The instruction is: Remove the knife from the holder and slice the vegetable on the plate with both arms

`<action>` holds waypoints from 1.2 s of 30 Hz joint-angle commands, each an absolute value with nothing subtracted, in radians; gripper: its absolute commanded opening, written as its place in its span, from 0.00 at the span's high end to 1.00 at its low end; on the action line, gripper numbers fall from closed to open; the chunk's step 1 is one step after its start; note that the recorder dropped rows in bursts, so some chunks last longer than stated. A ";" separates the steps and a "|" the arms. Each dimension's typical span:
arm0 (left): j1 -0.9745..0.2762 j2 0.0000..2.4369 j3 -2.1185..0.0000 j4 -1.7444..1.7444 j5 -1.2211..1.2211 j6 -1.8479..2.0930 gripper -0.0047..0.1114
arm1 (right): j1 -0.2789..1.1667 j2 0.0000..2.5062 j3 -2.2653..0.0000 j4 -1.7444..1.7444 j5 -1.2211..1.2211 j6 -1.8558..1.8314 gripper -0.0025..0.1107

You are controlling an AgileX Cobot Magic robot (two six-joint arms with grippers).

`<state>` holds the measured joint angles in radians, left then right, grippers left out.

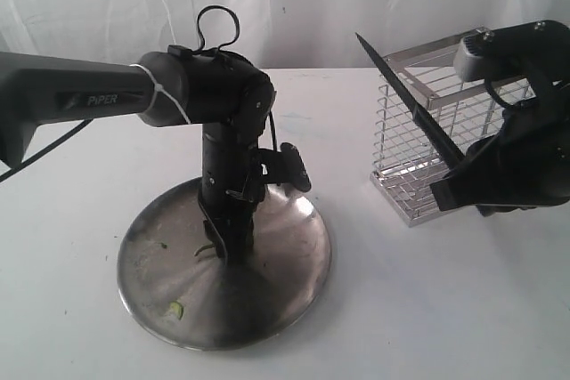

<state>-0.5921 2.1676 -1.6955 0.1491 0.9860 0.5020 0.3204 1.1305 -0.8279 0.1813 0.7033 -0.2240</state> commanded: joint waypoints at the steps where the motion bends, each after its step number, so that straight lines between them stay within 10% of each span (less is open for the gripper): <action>1: -0.588 2.169 -1.687 0.156 1.052 0.490 0.52 | 0.318 1.128 -0.823 0.187 0.700 -0.223 0.98; 16: -0.588 1.999 -1.689 0.321 1.155 0.392 0.50 | 0.318 1.177 -0.823 0.336 0.682 -0.285 0.98; 24: -0.555 1.746 -1.687 0.288 1.221 0.401 0.96 | 0.318 1.224 -0.826 0.572 0.720 -0.470 0.98; 36: -0.105 1.616 -1.656 -0.525 1.042 0.657 0.96 | 0.638 1.284 -0.830 0.295 0.655 0.050 0.98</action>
